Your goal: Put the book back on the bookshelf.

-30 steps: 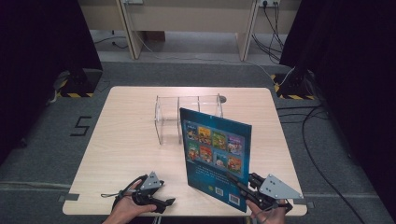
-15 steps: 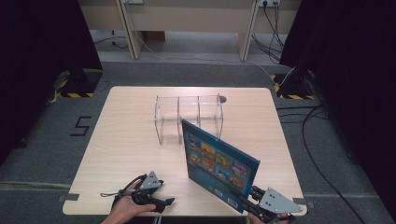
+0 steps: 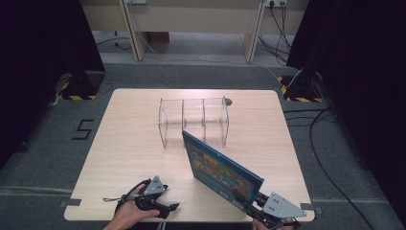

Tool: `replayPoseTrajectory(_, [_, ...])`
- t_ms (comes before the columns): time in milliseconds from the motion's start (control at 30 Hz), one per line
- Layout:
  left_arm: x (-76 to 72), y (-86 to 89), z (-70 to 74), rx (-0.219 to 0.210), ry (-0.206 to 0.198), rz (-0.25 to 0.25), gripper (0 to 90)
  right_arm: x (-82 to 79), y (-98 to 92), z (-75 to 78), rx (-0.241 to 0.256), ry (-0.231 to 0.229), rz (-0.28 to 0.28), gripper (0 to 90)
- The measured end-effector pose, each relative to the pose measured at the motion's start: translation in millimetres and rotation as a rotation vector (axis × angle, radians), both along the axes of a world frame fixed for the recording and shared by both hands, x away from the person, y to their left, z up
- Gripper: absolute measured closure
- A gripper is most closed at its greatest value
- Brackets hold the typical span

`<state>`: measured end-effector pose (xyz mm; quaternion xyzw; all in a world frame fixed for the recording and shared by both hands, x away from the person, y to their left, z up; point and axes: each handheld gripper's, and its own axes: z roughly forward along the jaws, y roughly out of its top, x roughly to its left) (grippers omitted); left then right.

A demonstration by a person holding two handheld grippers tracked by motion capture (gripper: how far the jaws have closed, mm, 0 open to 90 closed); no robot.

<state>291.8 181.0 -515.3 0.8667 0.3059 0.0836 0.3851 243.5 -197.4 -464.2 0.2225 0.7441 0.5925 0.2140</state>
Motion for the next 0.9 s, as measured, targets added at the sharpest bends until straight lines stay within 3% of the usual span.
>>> replayPoseTrajectory(67, [-1.4, -2.3, -1.6, 0.055, -0.048, -0.023, 18.5, 1.2, -2.1, -1.7, 0.016, 0.018, -0.010, 82.9])
replayPoseTrajectory(500, [-0.3, -2.2, -4.2, 0.042, -0.059, -0.027, 12.4, 3.2, -3.5, -4.0, 0.028, 0.041, -0.026, 82.0])
replayPoseTrajectory(900, [0.4, -2.8, -5.0, 0.038, -0.061, -0.031, 10.7, 6.3, 8.7, -1.6, -0.016, -0.005, -0.032, 72.9])
